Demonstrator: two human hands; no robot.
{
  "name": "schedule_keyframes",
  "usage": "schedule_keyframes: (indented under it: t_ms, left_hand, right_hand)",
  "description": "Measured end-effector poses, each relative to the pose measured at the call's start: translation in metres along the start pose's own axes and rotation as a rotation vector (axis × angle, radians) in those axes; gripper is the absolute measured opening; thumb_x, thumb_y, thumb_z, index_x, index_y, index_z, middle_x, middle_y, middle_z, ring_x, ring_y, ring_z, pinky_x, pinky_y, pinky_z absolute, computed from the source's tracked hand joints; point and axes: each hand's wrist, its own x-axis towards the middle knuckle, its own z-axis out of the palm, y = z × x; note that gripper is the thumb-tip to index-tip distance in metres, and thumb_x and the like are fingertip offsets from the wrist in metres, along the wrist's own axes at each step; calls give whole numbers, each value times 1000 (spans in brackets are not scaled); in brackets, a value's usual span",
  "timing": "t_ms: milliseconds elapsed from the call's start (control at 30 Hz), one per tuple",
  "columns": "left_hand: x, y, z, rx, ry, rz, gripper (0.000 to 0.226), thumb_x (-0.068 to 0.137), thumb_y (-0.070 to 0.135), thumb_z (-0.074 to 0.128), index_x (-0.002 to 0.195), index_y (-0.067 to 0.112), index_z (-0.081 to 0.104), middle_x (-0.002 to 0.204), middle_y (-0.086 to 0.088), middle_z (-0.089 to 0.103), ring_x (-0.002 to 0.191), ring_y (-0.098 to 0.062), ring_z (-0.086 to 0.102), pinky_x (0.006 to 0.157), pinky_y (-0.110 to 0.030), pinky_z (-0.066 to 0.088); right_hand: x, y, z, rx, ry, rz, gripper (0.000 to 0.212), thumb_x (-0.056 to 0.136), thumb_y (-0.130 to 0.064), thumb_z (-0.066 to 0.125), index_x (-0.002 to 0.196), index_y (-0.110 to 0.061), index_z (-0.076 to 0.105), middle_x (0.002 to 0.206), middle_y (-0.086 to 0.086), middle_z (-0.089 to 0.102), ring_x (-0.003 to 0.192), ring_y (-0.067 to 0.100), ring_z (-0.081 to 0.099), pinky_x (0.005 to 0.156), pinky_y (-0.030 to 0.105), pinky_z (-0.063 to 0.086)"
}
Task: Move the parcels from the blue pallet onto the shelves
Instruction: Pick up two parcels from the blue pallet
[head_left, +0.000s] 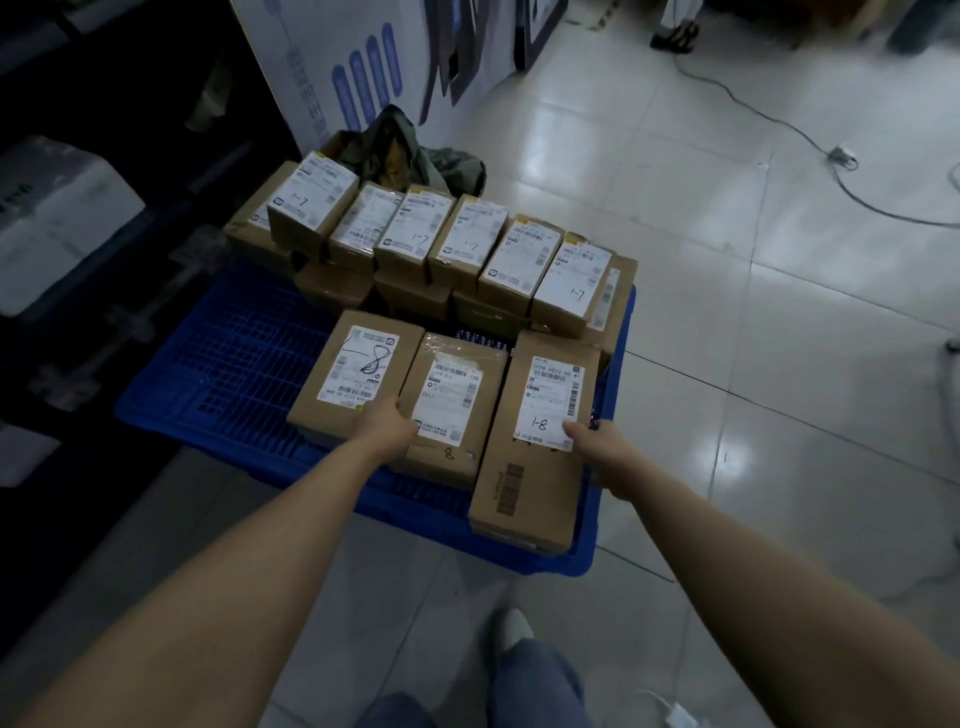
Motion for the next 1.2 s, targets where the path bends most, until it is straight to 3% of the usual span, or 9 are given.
schedule_keyframes:
  t_ms: [67,167,367,500,733,900,1000,1133,1200]
  left_hand:
    - [5,3,3,87,43,-16,29,89,13,55,117,5,52,134,-18,42,107,-30,49,85,-36,48]
    - [13,5,7,205,104,-51,48,88,21,56,130,2,44,140,-19,30,126,-36,33,98,-42,38]
    - [17,9,8,143,56,-23,25,85,22,59,102,4,52,132,-20,39,113,-34,46,88,-37,47]
    - [19,3,3,-30,-5,-18,45,82,22,65,121,3,51,133,-17,44,111,-31,51,96,-43,47]
    - [8,-6,9,-71,-83,-31,60,78,21,70,130,8,42,136,-17,43,118,-32,48,100,-44,44]
    - [-6,-11,29,57,-33,-11,52,83,24,66,125,7,42,141,-17,23,122,-33,39,103,-42,39]
    - [-7,-17,31,-88,-62,-18,54,84,19,65,129,8,38,137,-15,34,113,-30,48,97,-41,46]
    - [-9,-23,35,-364,-115,-43,62,88,12,62,133,13,20,127,-12,45,101,-22,50,78,-35,45]
    - [-10,-25,39,-418,-119,-58,65,88,12,62,133,14,16,123,-12,47,98,-21,51,76,-33,43]
  right_hand:
    - [4,4,-1,6,-65,43,57,97,-43,48,140,-7,37,123,11,57,97,24,58,77,37,49]
    - [11,13,-2,96,-139,104,68,91,-53,54,144,-19,29,134,11,50,114,32,53,97,52,45]
    - [20,29,8,190,-198,133,82,81,-60,63,146,-33,20,141,12,45,124,40,48,102,64,36]
    - [23,39,11,302,-174,98,78,82,-52,67,143,-37,21,136,13,48,118,40,52,98,67,39]
    - [17,62,7,412,-236,5,72,82,-44,67,140,-32,26,130,16,52,111,38,58,84,55,52]
    - [15,75,4,404,-259,5,73,82,-48,66,143,-27,31,126,17,60,109,36,62,79,47,55]
    - [15,75,-1,388,-296,9,62,82,-50,64,134,-21,48,113,15,69,97,30,69,69,40,57]
    - [16,81,-2,381,-330,11,53,81,-51,64,123,-20,58,102,11,74,88,26,72,73,39,57]
    - [12,85,-2,400,-337,23,53,78,-50,66,122,-20,59,103,11,74,87,26,72,74,40,56]
